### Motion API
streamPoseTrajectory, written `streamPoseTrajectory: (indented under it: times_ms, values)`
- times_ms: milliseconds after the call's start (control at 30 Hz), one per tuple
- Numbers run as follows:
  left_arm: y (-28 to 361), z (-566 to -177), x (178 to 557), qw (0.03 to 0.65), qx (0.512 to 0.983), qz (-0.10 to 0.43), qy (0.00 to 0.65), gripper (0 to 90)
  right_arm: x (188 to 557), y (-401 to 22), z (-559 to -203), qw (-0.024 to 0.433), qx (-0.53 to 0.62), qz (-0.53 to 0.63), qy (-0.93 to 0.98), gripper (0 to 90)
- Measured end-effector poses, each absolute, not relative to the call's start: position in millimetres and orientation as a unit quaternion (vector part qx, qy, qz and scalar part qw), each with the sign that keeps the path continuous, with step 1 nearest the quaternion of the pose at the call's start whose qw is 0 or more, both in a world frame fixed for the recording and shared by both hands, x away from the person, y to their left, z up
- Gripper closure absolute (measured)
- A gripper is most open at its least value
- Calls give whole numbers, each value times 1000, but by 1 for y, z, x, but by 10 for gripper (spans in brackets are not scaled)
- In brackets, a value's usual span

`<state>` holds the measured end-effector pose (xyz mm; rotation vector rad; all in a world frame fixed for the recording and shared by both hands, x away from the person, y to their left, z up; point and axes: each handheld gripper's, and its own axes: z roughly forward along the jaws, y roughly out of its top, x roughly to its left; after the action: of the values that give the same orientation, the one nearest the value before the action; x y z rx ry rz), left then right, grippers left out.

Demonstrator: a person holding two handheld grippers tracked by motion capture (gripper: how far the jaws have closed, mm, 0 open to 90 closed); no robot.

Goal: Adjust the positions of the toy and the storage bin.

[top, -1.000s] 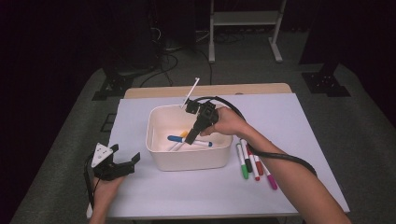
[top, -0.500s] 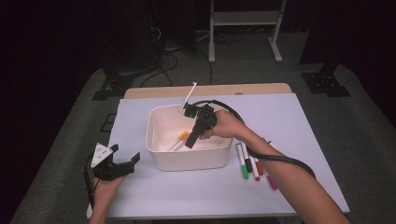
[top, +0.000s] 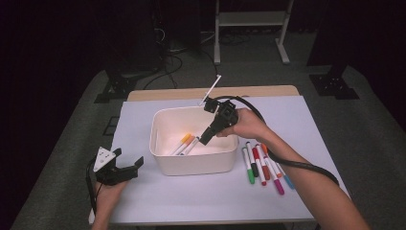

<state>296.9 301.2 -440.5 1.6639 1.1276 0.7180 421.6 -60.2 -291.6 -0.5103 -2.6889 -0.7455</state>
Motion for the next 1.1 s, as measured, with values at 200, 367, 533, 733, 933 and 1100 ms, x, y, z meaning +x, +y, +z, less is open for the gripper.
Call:
streamPoseTrajectory:
  times_ms: [200,367,533,733,933,1100]
  values:
    - [301,-440,297,483,682,295,463,26,418,-79,-281,147,-190,-278,-930,652]
    - [302,-441,297,483,682,294,464,26,415,-96,-275,147,-200,-296,-922,652]
    - [302,-441,297,482,683,294,464,27,414,-113,-272,143,-212,-304,-918,652]
    - [302,-441,297,481,683,294,465,27,411,-137,-269,134,-227,-313,-912,652]
    - [302,-441,297,484,683,291,463,26,406,-165,-270,126,-249,-319,-906,652]
    - [302,-440,297,484,684,293,462,26,403,-184,-278,126,-261,-322,-901,652]
